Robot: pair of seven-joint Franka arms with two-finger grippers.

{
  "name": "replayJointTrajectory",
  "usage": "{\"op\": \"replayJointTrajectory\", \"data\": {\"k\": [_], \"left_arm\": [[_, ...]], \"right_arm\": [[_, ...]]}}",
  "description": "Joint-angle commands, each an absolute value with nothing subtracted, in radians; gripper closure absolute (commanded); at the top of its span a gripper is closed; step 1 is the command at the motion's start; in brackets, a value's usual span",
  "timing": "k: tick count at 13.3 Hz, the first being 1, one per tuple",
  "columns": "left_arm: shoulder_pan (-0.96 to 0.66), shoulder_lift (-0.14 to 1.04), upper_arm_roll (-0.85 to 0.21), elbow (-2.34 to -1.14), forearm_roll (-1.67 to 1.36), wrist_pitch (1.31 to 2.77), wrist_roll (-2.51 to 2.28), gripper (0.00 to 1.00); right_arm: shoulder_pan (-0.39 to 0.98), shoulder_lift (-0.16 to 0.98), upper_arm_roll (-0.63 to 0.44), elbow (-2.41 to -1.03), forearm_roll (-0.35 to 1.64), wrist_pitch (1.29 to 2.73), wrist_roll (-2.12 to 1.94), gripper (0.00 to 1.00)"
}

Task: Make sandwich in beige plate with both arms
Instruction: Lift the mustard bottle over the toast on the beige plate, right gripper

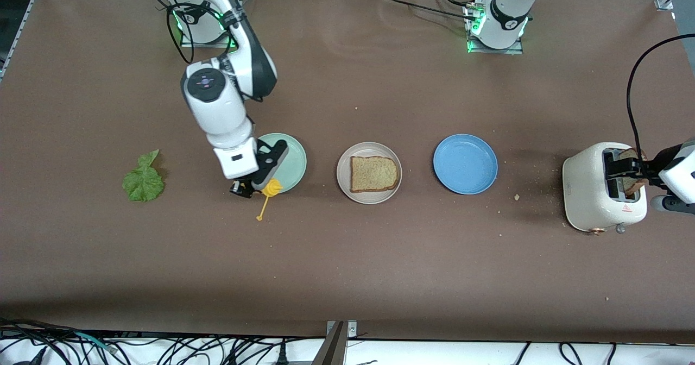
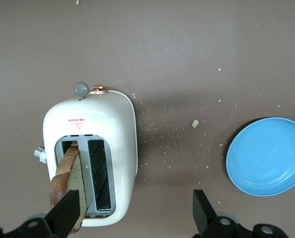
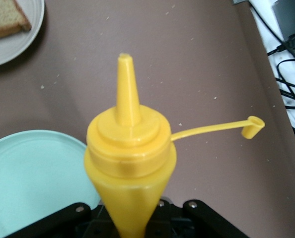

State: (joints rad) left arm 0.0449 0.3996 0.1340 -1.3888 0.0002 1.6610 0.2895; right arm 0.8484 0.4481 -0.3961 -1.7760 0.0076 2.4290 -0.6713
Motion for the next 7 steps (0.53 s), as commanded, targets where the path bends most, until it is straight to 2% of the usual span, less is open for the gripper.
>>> {"op": "replayJointTrajectory", "data": {"k": [1, 3, 7], "left_arm": [[0.052, 0.385, 0.127, -1.4, 0.034, 1.635, 0.311, 0.0], [0.054, 0.385, 0.126, -1.404, 0.032, 1.614, 0.319, 0.0], [0.058, 0.387, 0.126, -1.397, 0.031, 1.598, 0.321, 0.0]], "right_arm": [[0.902, 0.595, -0.41, -1.5, -0.107, 2.173, -0.507, 1.0], [0.931, 0.681, -0.411, -1.38, -0.13, 2.064, -0.404, 1.0], [1.008, 0.782, -0.414, -1.264, -0.262, 1.884, -0.272, 1.0]]}}
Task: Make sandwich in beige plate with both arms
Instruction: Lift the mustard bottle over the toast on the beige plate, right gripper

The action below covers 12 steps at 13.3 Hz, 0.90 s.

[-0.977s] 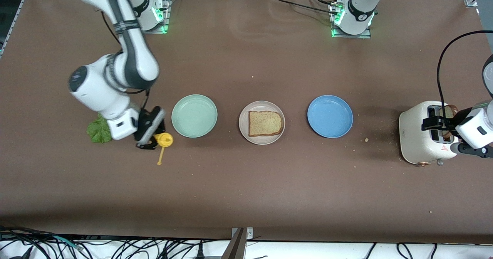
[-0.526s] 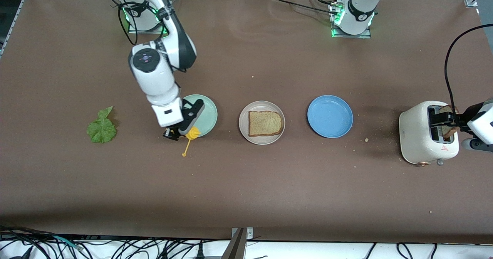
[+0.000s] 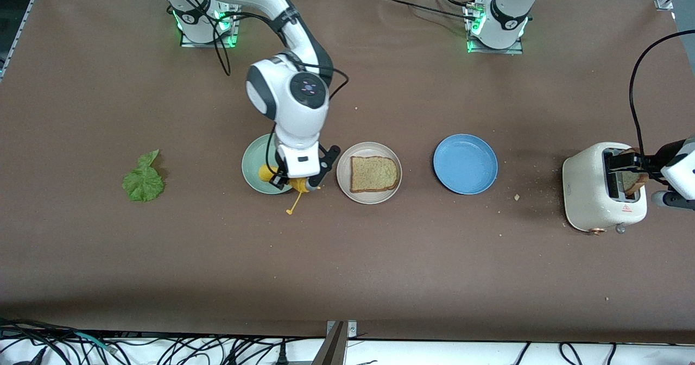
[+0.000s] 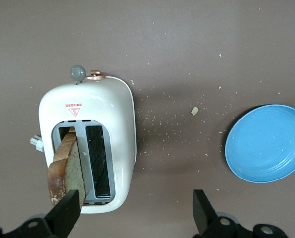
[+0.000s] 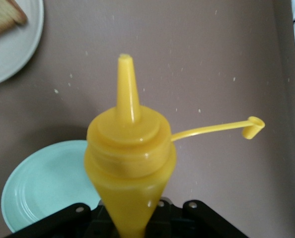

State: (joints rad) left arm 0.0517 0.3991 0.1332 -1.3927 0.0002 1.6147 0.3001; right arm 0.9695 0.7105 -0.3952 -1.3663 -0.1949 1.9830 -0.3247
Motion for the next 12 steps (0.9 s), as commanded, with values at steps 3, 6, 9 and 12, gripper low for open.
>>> {"op": "replayJointTrajectory", "data": {"k": [3, 6, 9, 12], "left_arm": [[0.06, 0.385, 0.126, -1.396, 0.031, 1.598, 0.319, 0.0], [0.06, 0.387, 0.126, -1.396, 0.029, 1.598, 0.319, 0.0], [0.06, 0.387, 0.126, -1.394, 0.031, 1.598, 0.319, 0.0], [0.06, 0.387, 0.126, -1.396, 0.031, 1.598, 0.321, 0.0]], "right_arm": [[1.071, 0.821, -0.414, -1.259, -0.359, 1.832, -0.253, 1.0], [1.138, 0.867, -0.407, -1.259, -0.405, 1.833, -0.134, 1.0], [1.183, 0.882, -0.407, -1.264, -0.432, 1.827, -0.086, 1.0], [1.215, 0.945, -0.408, -1.266, -0.452, 1.821, 0.021, 1.0]]}}
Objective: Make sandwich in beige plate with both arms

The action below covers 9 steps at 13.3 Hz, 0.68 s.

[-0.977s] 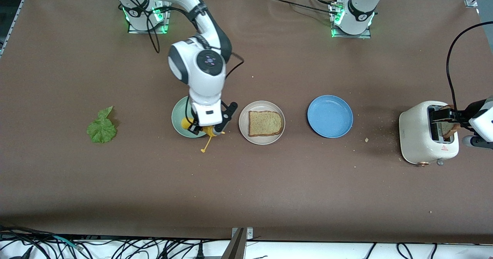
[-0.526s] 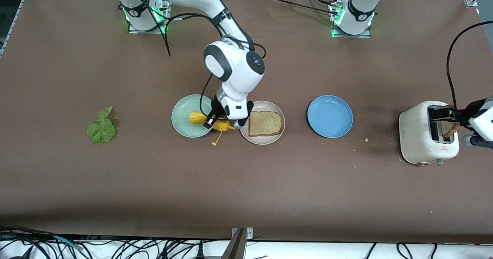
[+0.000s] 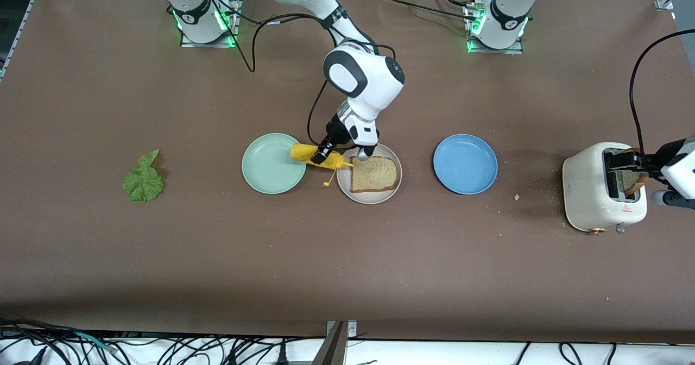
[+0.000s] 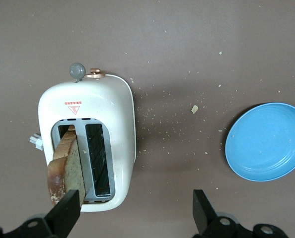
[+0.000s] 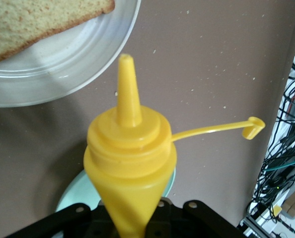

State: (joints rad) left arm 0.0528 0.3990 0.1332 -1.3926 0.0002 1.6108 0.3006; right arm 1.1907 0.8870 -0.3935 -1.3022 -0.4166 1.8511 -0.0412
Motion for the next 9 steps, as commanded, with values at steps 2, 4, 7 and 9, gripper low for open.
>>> {"op": "replayJointTrajectory", "data": {"k": [2, 4, 7, 9], "left_arm": [[0.06, 0.387, 0.126, -1.394, 0.031, 1.598, 0.321, 0.0], [0.06, 0.387, 0.126, -1.394, 0.031, 1.598, 0.319, 0.0], [0.06, 0.387, 0.126, -1.394, 0.031, 1.598, 0.319, 0.0], [0.06, 0.387, 0.126, -1.394, 0.031, 1.598, 0.319, 0.0]], "right_arm": [[1.219, 0.966, -0.408, -1.266, -0.471, 1.821, 0.07, 1.0], [1.22, 0.985, -0.408, -1.266, -0.471, 1.822, 0.087, 1.0], [1.221, 1.002, -0.408, -1.264, -0.472, 1.822, 0.137, 1.0], [1.221, 0.999, -0.408, -1.262, -0.469, 1.822, 0.137, 1.0]]}}
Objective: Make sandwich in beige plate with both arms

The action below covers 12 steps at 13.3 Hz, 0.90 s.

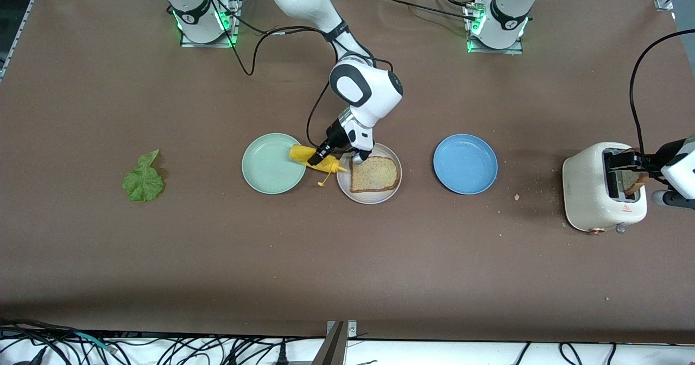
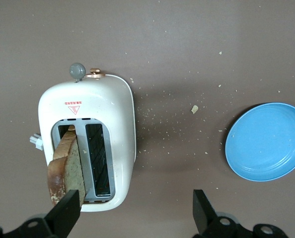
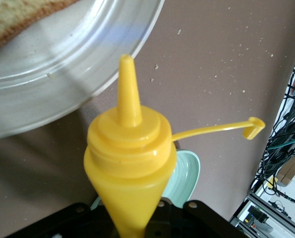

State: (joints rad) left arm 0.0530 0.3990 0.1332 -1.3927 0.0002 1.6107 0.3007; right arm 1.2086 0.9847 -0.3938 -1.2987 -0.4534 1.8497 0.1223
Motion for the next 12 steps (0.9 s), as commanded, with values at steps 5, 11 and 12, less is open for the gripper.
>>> {"op": "replayJointTrajectory", "data": {"k": [5, 11, 12], "left_arm": [[0.058, 0.387, 0.126, -1.393, 0.026, 1.598, 0.319, 0.0], [0.06, 0.387, 0.126, -1.393, 0.029, 1.598, 0.321, 0.0], [0.06, 0.387, 0.126, -1.393, 0.029, 1.6, 0.319, 0.0]], "right_arm": [[1.204, 0.899, -0.425, -1.262, -0.411, 1.787, 0.051, 1.0], [1.131, 0.658, -0.561, -1.316, -0.166, 1.756, -0.257, 1.0], [1.112, 0.629, -0.586, -1.322, -0.126, 1.755, -0.315, 1.0]]}}
